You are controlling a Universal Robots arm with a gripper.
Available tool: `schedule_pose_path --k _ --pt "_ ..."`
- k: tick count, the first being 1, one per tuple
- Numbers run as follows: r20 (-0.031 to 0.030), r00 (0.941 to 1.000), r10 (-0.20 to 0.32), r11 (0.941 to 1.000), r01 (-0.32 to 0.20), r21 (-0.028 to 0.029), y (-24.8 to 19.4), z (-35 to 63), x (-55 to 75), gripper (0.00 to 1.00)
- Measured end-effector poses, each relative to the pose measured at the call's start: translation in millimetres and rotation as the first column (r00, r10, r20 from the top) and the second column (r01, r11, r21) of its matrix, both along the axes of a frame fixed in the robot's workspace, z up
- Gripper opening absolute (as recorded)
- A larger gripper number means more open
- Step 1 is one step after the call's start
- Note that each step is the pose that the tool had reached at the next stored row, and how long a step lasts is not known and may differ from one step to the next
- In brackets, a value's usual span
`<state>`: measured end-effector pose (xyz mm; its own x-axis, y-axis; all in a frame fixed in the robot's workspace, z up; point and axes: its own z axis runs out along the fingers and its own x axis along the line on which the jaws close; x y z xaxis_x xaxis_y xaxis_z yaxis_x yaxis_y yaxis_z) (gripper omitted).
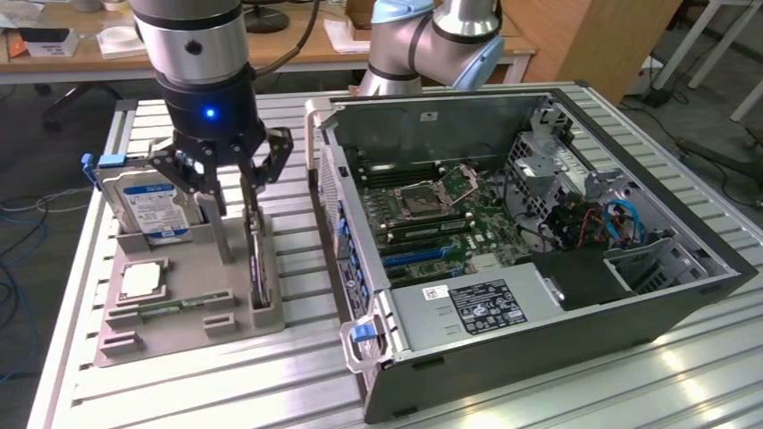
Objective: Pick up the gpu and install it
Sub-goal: 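Pick up the gpu and move the gpu toward the slot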
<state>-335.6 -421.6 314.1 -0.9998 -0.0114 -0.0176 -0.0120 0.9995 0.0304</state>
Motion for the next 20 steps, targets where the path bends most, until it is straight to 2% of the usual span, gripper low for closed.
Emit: schedule_pose_path --k 20 --pt "0.0001 1.0 0.0 1.0 0.0 0.0 0.0 -8.7 0.0 0.41"
